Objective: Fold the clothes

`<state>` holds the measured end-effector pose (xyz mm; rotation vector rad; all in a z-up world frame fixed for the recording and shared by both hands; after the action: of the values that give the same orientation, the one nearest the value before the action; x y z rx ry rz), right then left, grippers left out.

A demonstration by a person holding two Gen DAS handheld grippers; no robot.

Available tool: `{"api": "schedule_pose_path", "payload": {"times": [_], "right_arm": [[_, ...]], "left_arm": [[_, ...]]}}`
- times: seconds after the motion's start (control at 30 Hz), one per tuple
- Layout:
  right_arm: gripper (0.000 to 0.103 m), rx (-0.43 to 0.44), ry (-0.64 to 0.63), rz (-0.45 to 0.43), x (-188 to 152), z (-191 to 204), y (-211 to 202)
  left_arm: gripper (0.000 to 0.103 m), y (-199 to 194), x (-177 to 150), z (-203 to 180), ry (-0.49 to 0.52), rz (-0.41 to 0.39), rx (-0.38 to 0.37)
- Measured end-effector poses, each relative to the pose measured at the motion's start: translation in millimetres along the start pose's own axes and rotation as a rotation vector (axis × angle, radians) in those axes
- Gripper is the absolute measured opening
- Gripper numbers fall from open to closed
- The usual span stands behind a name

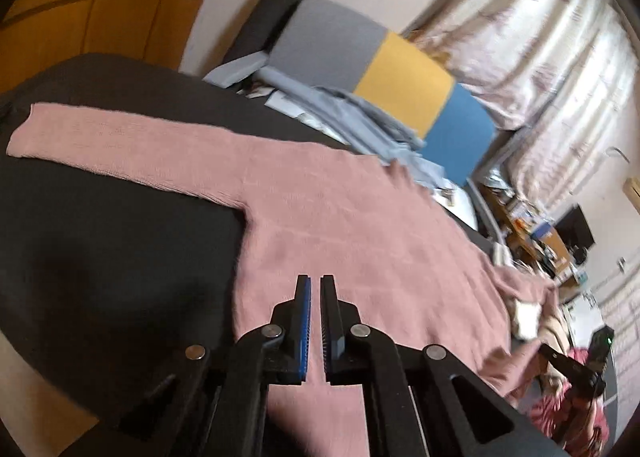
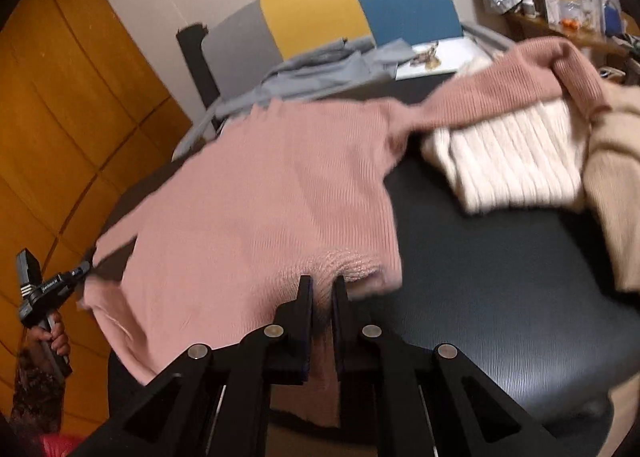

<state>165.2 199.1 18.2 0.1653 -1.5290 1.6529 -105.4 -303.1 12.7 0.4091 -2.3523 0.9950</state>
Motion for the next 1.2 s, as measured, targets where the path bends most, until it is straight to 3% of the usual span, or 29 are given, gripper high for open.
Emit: {"api": "schedule_pose_path", "payload": {"times": [0.13,0.17,0.27,0.3,0.5,0.53,0.73,0.83,0.87,0.9,0.97,1.0,1.03,1.2], "right_arm": [[0.009,-0.033,-0.019,-0.015,25.2,5.8,27.4],[0.009,-0.046,-0.03,-0.008,29.2,7.3,37.3],[0.008,-0.079,-0.045,0.021,37.9,9.2,65.6],[0.009,-0.084,-0.04,0.033,38.0,8.5,72.9],[0.009,-0.089,-0.03,0.061,26.3,0.4,94.5],[0.009,-0.089,-0.036,0.057,24.9,0.4,93.8],[0.009,-0.088,-0.038,0.06,24.3,2.3,96.0],[0.009,-0.084,-0.036,0.065,23.3,2.6,95.1],[0.009,-0.08,-0.033,0.067,22.9,2.1,94.3],[0.009,-0.075,-0.026,0.069,22.4,1.0,93.4],[0.009,-0.061,-0.008,0.072,21.3,-1.9,91.6],[0.009,-0.056,0.002,0.073,20.7,-3.1,90.8],[0.009,-0.051,0.012,0.073,20.1,-4.0,88.1],[0.009,-0.04,0.004,0.047,15.2,-1.9,56.5]], "left_arm": [[0.001,37.7,5.0,16.2,-0.067,0.064,0.044],[0.001,38.9,0.2,17.4,-0.088,0.069,0.019],[0.011,31.5,-22.2,18.9,-0.109,0.089,-0.011],[0.018,24.9,-34.1,19.7,-0.103,0.102,-0.011],[0.026,-17.7,-114.6,31.7,-0.105,0.217,-0.006],[0.031,-21.3,-124.5,32.4,-0.12,0.228,-0.023],[0.037,0.3,-157.5,32.7,-0.196,0.303,-0.063],[0.053,11.8,-163.1,32.0,-0.251,0.296,-0.102],[0.053,14.6,-165.0,32.0,-0.264,0.289,-0.114],[0.053,14.7,-166.5,32.8,-0.264,0.277,-0.124],[0.039,13.2,-168.4,36.3,-0.29,0.292,-0.164],[0.013,11.4,-169.1,39.2,-0.323,0.308,-0.204],[0.004,7.0,-168.3,41.3,-0.348,0.305,-0.234],[0.004,-28.4,-146.5,37.3,-0.339,0.241,-0.309]]}}
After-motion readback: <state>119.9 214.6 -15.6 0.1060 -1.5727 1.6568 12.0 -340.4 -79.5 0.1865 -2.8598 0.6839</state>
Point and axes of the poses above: each gripper's, at about its wrist camera, not at the fingertips, and y roughly the way its jaws point, z to its left, x to its top, the point moved 1 cm from there along y, roughly the way its jaws point, and after that the axes turned 10 degrees about -x, right-handed, at the moved point
